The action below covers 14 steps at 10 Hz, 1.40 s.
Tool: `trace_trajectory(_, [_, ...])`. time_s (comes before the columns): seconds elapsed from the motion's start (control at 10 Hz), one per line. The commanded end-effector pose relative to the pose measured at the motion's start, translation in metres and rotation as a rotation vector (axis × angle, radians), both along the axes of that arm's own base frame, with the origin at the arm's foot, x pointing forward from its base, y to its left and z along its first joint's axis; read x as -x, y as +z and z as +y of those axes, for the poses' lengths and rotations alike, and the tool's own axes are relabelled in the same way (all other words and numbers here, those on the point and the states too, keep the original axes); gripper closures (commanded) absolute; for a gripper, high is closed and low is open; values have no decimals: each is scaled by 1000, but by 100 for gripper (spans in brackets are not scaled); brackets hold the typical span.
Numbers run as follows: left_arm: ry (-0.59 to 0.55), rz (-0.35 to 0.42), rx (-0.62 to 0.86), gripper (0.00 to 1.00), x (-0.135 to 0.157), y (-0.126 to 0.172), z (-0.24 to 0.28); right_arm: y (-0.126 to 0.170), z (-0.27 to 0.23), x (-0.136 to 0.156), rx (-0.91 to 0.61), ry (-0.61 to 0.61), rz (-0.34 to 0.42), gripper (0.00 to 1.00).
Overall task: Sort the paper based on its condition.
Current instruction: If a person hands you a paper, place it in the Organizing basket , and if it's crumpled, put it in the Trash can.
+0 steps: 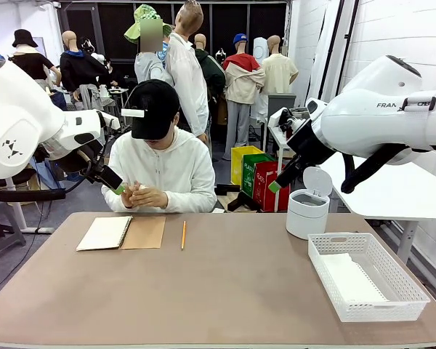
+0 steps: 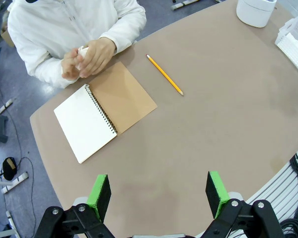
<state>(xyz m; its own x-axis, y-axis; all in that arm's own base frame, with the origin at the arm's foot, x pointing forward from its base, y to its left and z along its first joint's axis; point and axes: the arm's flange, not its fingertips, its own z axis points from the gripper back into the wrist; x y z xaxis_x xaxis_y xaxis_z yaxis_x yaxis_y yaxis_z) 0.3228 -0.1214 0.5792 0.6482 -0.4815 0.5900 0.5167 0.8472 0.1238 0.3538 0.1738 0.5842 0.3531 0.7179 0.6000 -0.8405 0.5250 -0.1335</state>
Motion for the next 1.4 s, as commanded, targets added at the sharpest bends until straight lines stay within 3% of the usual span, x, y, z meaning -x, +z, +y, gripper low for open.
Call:
trace_trajectory(0.0, [1, -2, 7, 0, 0, 0, 1, -1, 0, -1, 2, -3, -4, 0])
trace_trajectory(1.3, [1, -2, 7, 0, 0, 0, 1, -1, 0, -1, 2, -3, -4, 0])
